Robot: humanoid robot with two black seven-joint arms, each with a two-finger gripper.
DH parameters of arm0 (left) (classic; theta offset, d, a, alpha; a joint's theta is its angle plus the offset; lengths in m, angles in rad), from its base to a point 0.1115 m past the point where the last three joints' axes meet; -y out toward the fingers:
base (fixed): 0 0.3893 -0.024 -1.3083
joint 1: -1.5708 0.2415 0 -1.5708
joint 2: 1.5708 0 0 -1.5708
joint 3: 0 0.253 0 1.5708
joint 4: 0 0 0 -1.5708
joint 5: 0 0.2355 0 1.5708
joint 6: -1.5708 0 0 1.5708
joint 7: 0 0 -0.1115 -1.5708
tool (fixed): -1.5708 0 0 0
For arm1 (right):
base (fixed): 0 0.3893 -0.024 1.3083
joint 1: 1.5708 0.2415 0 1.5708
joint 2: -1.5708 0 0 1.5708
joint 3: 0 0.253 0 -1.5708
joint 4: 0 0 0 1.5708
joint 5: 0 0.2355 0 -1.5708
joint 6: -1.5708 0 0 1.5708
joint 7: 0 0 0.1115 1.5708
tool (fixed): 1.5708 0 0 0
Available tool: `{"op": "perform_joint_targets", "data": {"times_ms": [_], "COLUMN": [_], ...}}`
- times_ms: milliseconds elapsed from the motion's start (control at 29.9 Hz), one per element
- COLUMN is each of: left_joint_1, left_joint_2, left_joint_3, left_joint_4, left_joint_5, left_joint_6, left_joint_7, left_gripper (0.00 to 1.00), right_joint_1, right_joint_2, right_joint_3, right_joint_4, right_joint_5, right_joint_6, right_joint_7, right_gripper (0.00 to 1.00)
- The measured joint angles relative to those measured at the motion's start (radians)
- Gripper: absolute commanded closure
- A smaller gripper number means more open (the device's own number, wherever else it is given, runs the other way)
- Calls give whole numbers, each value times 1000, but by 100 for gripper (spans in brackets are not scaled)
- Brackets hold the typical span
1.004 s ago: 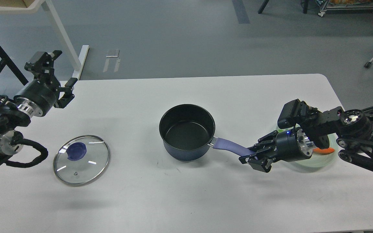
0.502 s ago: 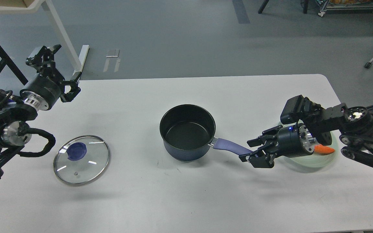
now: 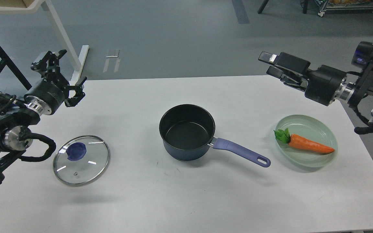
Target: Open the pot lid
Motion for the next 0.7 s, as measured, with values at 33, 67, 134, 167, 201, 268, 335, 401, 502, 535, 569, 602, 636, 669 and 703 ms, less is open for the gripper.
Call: {"op": "perform_joint_targets", "data": {"times_ms": [33,67,134,167,201,268,335,401,502,535,569,602,636,669,703], "left_joint_1": [1,2,2,2,2,2,2,2,2,2,2,2,2,2,2], "left_joint_2": [0,0,0,0,0,0,0,1,1,1,1,0,0,0,0], "left_joint_3": [0,0,-1,-2,-4,-7,-8,-9,-10,-11,-11,-11,-11,-11,-11], "left_joint_4": [0,0,-1,-1,-1,-2,-2,-2,-2,-2,-2,-2,-2,-2,-2], "left_joint_5": [0,0,-1,-2,-3,-4,-5,-6,-6,-6,-6,-6,-6,-6,-6], "left_joint_6": [-3,-7,-12,-14,-16,-21,-24,-25,-26,-26,-26,-26,-26,-26,-26], "left_joint_7": [0,0,0,0,0,0,0,0,0,0,0,0,0,0,0], "left_gripper": [1,1,1,1,1,1,1,1,1,1,1,1,1,1,1], "right_joint_1": [-23,-50,-115,-151,-189,-258,-304,-328,-340,-341,-343,-343,-344,-344,-345], "right_joint_2": [18,35,69,87,105,137,160,174,182,184,185,185,186,186,187], "right_joint_3": [16,42,116,162,209,294,349,379,402,404,404,404,404,404,404], "right_joint_4": [0,0,-2,-4,-6,-12,-23,-34,-39,-40,-39,-39,-37,-36,-36], "right_joint_5": [75,139,232,270,303,368,422,456,483,486,487,488,488,488,488], "right_joint_6": [-34,-63,-99,-109,-114,-119,-120,-117,-112,-112,-111,-109,-108,-107,-107], "right_joint_7": [0,0,0,0,0,0,0,0,0,0,0,0,0,0,0], "right_gripper": [1,1,1,1,1,1,0,0,0,0,0,0,0,0,0]}}
